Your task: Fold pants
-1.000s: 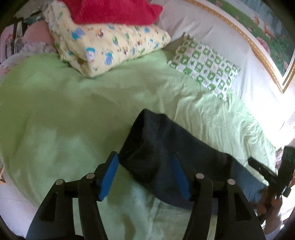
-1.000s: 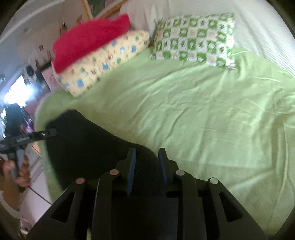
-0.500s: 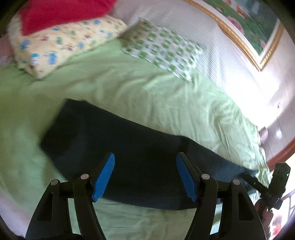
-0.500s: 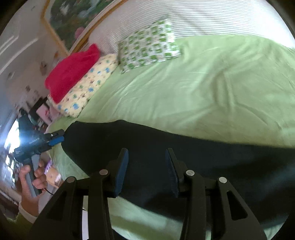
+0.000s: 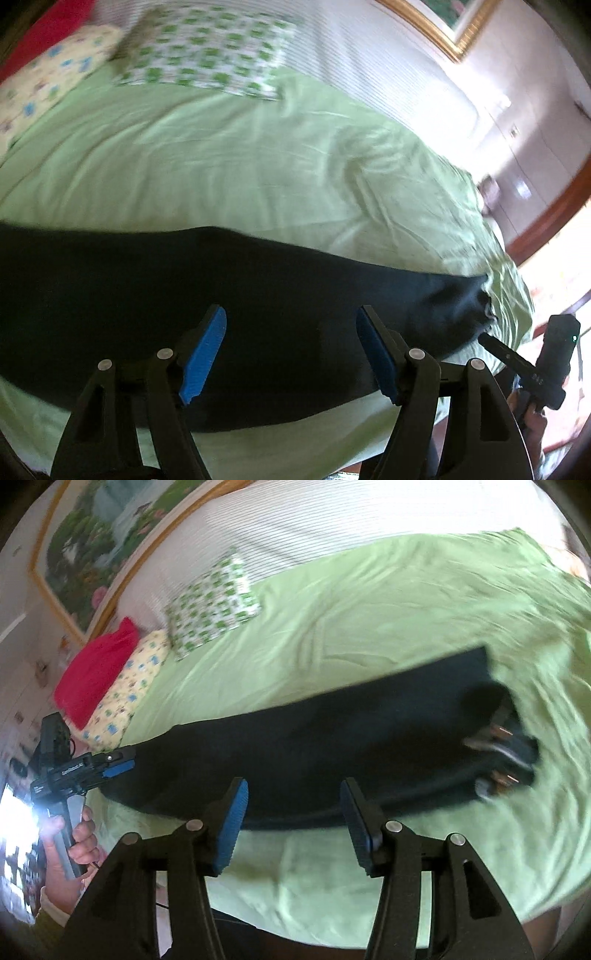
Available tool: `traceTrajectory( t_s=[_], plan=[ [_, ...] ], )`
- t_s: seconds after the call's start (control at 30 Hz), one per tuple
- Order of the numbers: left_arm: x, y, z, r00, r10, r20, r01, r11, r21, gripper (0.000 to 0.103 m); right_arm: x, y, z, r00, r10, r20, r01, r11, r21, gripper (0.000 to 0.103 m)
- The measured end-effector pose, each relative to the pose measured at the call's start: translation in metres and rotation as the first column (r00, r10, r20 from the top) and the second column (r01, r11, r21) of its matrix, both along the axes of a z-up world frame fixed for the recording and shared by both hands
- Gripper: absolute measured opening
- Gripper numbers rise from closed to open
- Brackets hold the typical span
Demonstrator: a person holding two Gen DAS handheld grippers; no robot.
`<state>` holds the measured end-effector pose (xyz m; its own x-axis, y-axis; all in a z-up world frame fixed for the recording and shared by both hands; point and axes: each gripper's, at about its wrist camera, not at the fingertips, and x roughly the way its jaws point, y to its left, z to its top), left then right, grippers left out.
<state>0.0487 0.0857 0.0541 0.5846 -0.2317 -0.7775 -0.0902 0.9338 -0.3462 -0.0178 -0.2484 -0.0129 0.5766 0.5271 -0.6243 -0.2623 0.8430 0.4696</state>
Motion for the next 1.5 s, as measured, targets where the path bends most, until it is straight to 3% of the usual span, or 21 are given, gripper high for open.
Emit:
traceTrajectory(
  t_s=[0.33,0.63,0.8,1.03,1.17,1.27,1.33,1.4,1.5],
  plan=[
    [0.042,-0.083,0.007,0.978,-0.207,-0.007,0.207,0.978,0.040,0.075,-0.008,-0.054,-0.014,0.981,-0.187,-0.054,0.189,0.982,0.027,0.054],
    [0.081,-0.141,0.010,0.930,-0.367,-0.036,0.369,0.923,0.109,0.077,-0.005,-0.078,-0.022,0.959,-0.271,-0.086,0.277,0.958,0.068,0.054],
    [0.102,-0.168,0.006,0.895,-0.442,-0.064,0.446,0.888,0.109,0.078,-0.002,-0.087,-0.030,0.947,-0.294,-0.131,0.309,0.944,0.114,0.054],
    [0.135,-0.213,-0.009,0.802,-0.580,-0.142,0.594,0.800,0.085,0.078,0.006,-0.097,-0.034,0.925,-0.345,-0.161,0.374,0.903,0.213,0.058],
    [0.154,-0.240,-0.017,0.748,-0.638,-0.184,0.656,0.752,0.062,0.078,0.009,-0.106,-0.041,0.900,-0.395,-0.184,0.434,0.853,0.292,0.058],
    [0.165,-0.260,-0.024,0.701,-0.681,-0.212,0.703,0.710,0.047,0.078,0.009,-0.106,-0.043,0.899,-0.405,-0.166,0.438,0.847,0.303,0.057],
    [0.171,-0.274,-0.029,0.677,-0.699,-0.229,0.724,0.688,0.043,0.078,0.009,-0.104,-0.042,0.903,-0.405,-0.142,0.429,0.860,0.277,0.047],
    [0.175,-0.286,-0.035,0.647,-0.722,-0.246,0.749,0.661,0.031,0.078,0.008,-0.107,-0.046,0.906,-0.399,-0.142,0.423,0.863,0.275,0.026],
    [0.180,-0.306,-0.047,0.608,-0.746,-0.270,0.780,0.625,0.030,0.076,0.006,-0.112,-0.051,0.914,-0.382,-0.136,0.405,0.866,0.295,0.019]
  ],
)
